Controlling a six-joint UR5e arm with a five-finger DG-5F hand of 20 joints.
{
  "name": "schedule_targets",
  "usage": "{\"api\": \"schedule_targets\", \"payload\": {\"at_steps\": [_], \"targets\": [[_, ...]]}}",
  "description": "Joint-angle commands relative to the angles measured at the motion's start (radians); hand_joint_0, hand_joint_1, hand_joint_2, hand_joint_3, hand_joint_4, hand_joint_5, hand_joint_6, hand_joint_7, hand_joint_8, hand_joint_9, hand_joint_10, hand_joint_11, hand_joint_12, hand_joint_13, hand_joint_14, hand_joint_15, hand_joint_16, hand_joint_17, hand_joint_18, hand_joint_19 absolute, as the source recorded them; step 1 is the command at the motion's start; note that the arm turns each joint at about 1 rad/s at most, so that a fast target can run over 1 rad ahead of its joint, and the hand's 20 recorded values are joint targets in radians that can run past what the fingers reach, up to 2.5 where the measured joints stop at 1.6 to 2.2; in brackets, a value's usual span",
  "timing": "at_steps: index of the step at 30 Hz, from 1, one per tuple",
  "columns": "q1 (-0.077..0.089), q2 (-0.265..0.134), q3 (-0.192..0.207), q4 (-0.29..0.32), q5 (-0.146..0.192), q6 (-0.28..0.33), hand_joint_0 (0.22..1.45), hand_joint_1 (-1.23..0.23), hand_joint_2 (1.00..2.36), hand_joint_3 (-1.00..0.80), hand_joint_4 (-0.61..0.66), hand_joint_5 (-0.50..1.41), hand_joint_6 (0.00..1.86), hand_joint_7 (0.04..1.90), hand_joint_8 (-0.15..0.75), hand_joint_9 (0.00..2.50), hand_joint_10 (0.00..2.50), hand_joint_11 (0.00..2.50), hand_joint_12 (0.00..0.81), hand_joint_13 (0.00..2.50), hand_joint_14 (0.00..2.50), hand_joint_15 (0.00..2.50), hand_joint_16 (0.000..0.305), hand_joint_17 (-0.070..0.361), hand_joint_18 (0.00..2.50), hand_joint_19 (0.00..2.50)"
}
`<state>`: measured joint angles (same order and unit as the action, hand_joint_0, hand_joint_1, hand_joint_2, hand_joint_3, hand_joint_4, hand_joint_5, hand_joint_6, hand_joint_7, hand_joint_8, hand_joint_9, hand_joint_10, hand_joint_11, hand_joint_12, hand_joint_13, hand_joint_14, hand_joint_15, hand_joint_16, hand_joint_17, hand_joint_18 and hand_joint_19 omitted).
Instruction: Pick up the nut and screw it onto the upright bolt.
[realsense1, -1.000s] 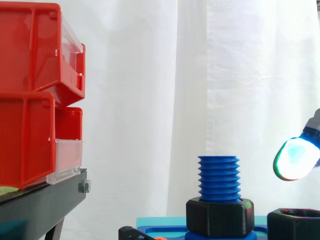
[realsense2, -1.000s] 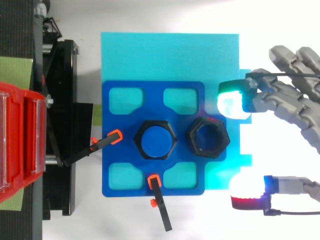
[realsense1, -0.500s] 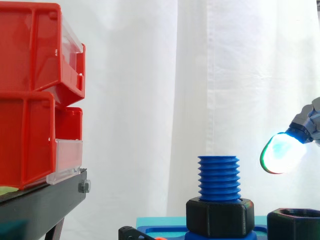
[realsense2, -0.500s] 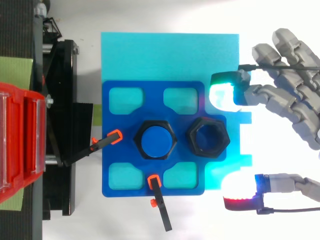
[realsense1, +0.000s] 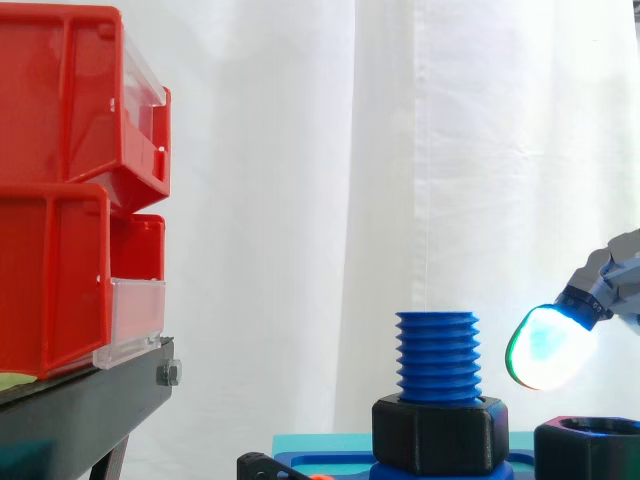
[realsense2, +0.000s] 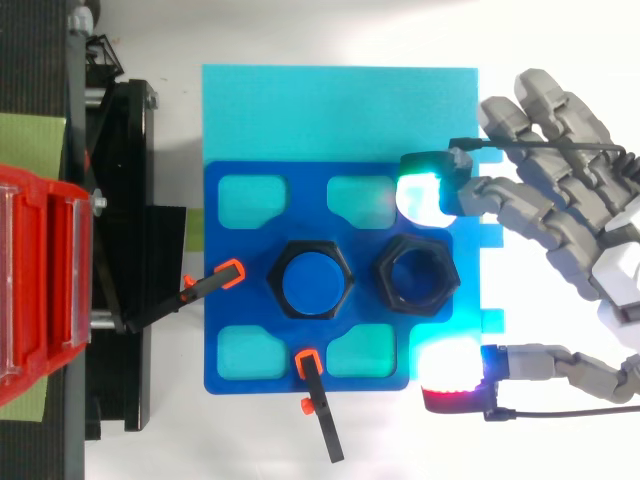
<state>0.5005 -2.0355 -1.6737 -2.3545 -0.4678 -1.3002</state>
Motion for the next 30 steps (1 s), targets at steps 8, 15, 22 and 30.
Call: {"api": "schedule_targets", "payload": {"at_steps": [8,15,22,30], "targets": [[-0.003,-0.006,0.003,0.0,-0.003,-0.001,0.3,-0.76,1.0,-0.5,0.16,-0.3,0.5,0.67,0.278,0.0,0.0,0.0,0.413,0.0,0.0,0.0,0.059,0.132,0.0,0.0],[-0.003,-0.011,0.003,-0.002,-0.005,-0.005,0.3,-0.76,1.0,-0.5,0.16,-0.3,0.5,0.67,0.28,0.0,0.0,0.0,0.411,0.0,0.0,0.0,0.059,0.132,0.0,0.0],[-0.003,-0.037,0.008,0.003,-0.005,-0.001,0.31,-0.75,1.0,-0.5,0.16,-0.3,0.5,0.68,0.28,0.0,0.0,0.0,0.411,0.0,0.0,0.0,0.058,0.131,0.0,0.0],[-0.003,-0.038,0.008,-0.006,-0.005,0.001,0.31,-0.74,1.0,-0.5,0.17,-0.3,0.5,0.68,0.282,0.0,0.0,0.0,0.409,0.0,0.0,0.0,0.058,0.131,0.0,0.0]]}}
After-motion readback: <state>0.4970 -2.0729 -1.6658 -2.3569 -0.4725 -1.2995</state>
